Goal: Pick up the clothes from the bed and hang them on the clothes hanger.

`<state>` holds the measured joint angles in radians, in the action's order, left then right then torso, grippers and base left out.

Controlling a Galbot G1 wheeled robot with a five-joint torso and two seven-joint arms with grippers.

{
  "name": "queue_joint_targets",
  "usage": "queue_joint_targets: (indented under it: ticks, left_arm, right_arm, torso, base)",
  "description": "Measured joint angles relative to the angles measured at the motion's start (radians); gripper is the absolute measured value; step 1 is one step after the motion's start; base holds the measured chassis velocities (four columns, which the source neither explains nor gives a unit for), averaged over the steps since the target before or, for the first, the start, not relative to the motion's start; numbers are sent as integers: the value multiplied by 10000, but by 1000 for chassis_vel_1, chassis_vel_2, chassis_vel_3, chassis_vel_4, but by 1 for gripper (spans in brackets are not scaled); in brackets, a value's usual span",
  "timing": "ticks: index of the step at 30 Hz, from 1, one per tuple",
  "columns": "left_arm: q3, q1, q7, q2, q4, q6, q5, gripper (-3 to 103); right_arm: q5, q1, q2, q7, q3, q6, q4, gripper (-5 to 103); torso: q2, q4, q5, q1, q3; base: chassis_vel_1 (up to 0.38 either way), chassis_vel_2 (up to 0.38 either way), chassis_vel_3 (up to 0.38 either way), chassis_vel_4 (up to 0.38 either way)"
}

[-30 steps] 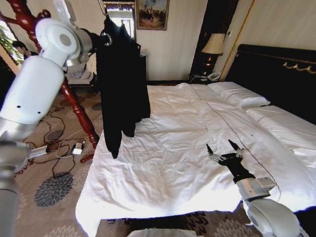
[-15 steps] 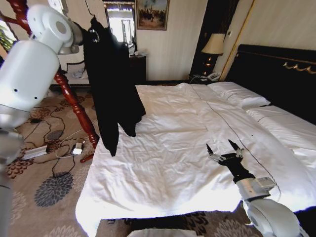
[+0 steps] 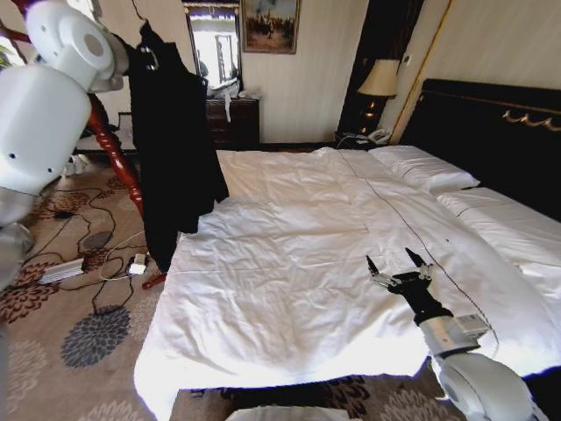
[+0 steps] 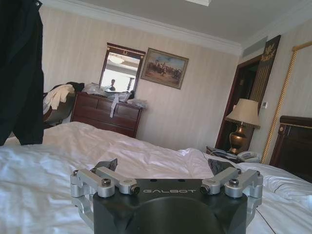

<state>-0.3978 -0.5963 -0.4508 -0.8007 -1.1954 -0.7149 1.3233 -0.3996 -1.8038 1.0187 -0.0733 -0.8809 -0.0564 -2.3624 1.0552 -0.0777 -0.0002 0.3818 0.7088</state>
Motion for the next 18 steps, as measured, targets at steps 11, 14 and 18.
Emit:
queue_joint_targets:
  ticks: [11, 14, 18]
  left_arm:
    - [-224, -52, 118, 301, 511, -17, -145, 19]
    - [-234, -51, 157, 329, 621, 22, -251, 19]
    - [-202, 91, 199, 557, 501, 75, -293, 19]
  right_arm:
    - [0, 0, 0, 0, 0, 1, 0, 100]
    - [0, 0, 0, 0, 0, 0, 0, 100]
    - [0, 0, 0, 0, 0, 0, 0, 100]
  torso:
    - [0, -4, 1, 0, 0]
    - [0, -3, 0, 0, 0]
    - [0, -3, 1, -1, 0]
  base:
    - [0, 0, 0, 0]
    - [0, 0, 0, 0]
    - [0, 0, 0, 0]
